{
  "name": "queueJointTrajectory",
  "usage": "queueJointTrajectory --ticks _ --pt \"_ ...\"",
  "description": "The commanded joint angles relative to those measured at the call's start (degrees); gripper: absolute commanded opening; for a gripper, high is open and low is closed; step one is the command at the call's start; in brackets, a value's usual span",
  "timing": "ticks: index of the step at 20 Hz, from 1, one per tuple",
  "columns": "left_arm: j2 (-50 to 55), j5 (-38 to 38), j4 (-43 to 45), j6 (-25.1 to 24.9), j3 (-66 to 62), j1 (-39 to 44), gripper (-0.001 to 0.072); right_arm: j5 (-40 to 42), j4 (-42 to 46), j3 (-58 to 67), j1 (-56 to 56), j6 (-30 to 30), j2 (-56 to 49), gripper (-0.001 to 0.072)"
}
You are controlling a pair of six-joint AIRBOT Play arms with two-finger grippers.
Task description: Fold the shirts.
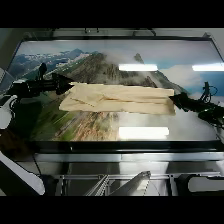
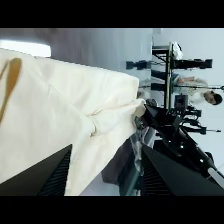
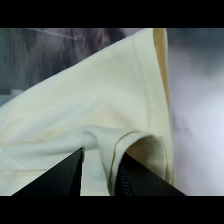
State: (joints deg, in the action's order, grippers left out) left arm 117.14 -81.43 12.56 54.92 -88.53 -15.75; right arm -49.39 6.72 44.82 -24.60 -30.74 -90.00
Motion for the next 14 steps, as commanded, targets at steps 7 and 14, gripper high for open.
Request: queueJointTrajectory --ticks 7,14 --pt "3.61 -14.16 -0.11 11.72 -19.78 -2.1 0.0547 -3.3 25.79 7.17 -4.85 -14.19 2.36 0.0626" --pt "3.63 -12.63 0.42 11.91 -20.98 9.01 -0.0003 -3.26 20.85 7.19 3.1 -17.9 -3.89 0.0475"
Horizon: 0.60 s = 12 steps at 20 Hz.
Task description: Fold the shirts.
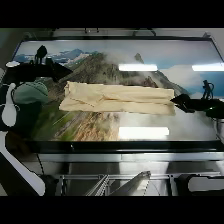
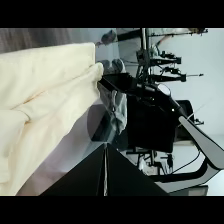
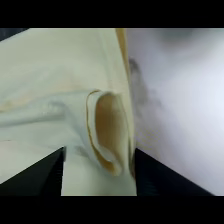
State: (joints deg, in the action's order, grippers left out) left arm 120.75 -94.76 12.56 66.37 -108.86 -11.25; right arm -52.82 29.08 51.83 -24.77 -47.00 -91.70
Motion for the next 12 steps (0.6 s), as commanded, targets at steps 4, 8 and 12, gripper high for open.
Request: queueJointTrajectory --ticks 4,8,12 --pt "0.04 9.49 12.81 2.29 -0.63 15.82 -0.0003 1.57 -5.66 0.17 6.71 -1.49 -2.62 0.0051" --pt "0.09 20.11 33.73 9.9 -0.63 27.5 -0.0001 -0.55 -8.63 0.24 5.49 -1.46 -2.08 0.002" --pt "1.6 25.2 41.9 14.4 -0.68 33.77 0.0009 -9.29 -8.61 2.01 2.69 -1.46 0.59 0.002"
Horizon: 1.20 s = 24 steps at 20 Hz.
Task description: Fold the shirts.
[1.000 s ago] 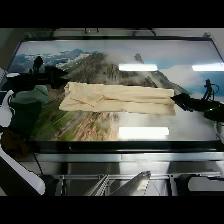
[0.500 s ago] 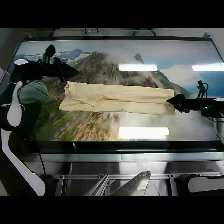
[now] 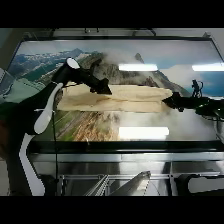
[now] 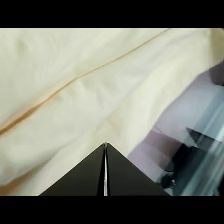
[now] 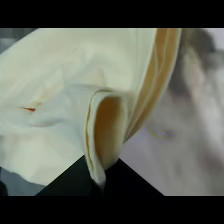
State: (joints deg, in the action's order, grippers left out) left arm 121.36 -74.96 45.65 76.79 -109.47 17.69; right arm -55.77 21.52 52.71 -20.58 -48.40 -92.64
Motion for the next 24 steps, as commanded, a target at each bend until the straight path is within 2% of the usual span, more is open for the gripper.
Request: queueJointTrajectory --ticks 1,5,8,11,13,15,19,22,24 --pt "1.9 5.57 8.72 4.92 -0.07 5.46 0.0009 -9.16 -1.16 1.97 -1.92 -0.07 2.43 0.002" --pt "5.49 5.46 3.65 5.81 -0.07 6.08 0.0009 -20.81 -7.78 6.67 -1.62 -0.04 6.19 0.002" --pt "4.94 5.38 -1.44 5.16 -0.09 5.68 0.0009 -24.15 -14.86 9.11 1.99 0.2 8.7 0.002" --pt "0.68 0.9 -14.91 -0.98 -0.09 3.34 0.0009 -23.41 -17.44 11.76 8.94 -0.17 9.42 0.002" --pt "-4.0 -6.86 -26.58 -3.37 -0.09 0.2 0.0008 -19.69 -17.57 13.09 14.75 -1.36 9.42 0.002" --pt "-9.44 -13.16 -34.64 -3.89 -0.09 -4.02 0.0006 -13.11 -17.68 14.29 21.4 -1.31 9.42 0.002" --pt "-20.83 -16.24 -36.24 -3.91 -0.07 -15.69 0.0007 4.44 -17.4 18.38 36.33 -0.9 5.77 0.002" --pt "-27.58 -17.7 -36.22 -3.91 -0.07 -24.02 0.0008 13.33 -17.46 27.89 46.8 -0.94 -4.39 0.002" --pt "-30.38 -19.08 -36.17 -3.96 -0.07 -27.98 0.0008 16.68 -17.44 39.12 52.78 -0.98 -15.17 0.002"
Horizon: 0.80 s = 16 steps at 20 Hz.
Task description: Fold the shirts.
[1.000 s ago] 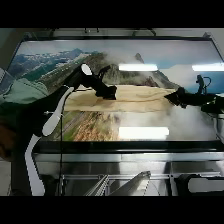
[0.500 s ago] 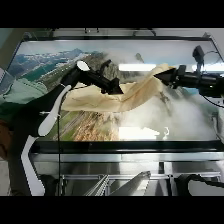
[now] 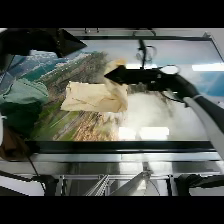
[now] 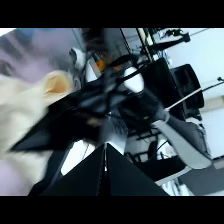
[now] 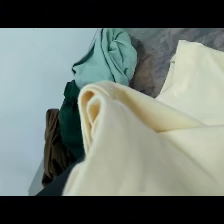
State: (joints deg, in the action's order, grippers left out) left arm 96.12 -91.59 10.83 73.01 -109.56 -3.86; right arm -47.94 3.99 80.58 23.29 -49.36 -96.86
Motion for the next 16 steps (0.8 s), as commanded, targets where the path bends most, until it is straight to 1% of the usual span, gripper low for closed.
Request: queueJointTrajectory --ticks 1,3,4,5,6,7,9,10,13,14,15,16 --pt "-6.12 -3.48 -1.36 -0.17 0.02 -7.98 0.0008 9.01 0.07 17.27 11.1 -0.46 -16.61 0.002" --pt "-7.5 -5.88 -1.38 -0.15 0.07 -9.88 0.0008 8.13 -0.24 29.38 14.86 -1.44 -27.63 0.0027" --pt "-8.11 -7.02 -1.38 -0.15 0.07 -10.01 0.0008 5.66 -0.5 34.25 15.96 -2.32 -31.69 0.0228" --pt "-8.83 -7.37 -1.38 -0.15 0.07 -9.99 0.0008 2.49 -1.11 36.79 16.22 -3.91 -33.68 0.0346" --pt "-9.6 -7.17 -1.4 -0.15 0.07 -9.97 0.0008 -0.79 -1.42 36.89 15.85 -4.22 -33.81 0.0307" --pt "-10.4 -6.97 -1.38 -0.17 0.07 -9.97 0.0008 -5.51 -1.38 36.7 14.6 -4.57 -33.33 0.0221" --pt "-11.52 -6.93 -1.33 -0.87 0.07 -9.99 0.0008 -13.0 -0.98 35.91 10.6 -7.3 -31.63 0.0211" --pt "-11.91 -7.3 -1.33 -1.01 0.07 -10.01 0.0008 -15.96 -0.98 35.23 8.11 -7.98 -30.29 0.011" --pt "-12.98 -7.69 -1.27 -1.01 0.09 -9.99 0.0008 -24.65 -0.59 33.62 0.26 -12.07 -25.57 0.0105" --pt "-13.35 -7.74 -0.57 -1.03 0.09 -9.99 0.0008 -27.17 1.49 33.42 -2.21 -13.97 -23.87 0.007" --pt "-13.86 -7.72 1.7 -1.03 0.09 -9.99 0.0008 -29.18 6.93 33.4 -4.68 -16.9 -21.9 0.0063" --pt "-14.38 -7.69 4.85 -0.98 0.09 -9.99 0.0008 -30.01 14.82 33.4 -6.69 -21.33 -20.02 0.0063"
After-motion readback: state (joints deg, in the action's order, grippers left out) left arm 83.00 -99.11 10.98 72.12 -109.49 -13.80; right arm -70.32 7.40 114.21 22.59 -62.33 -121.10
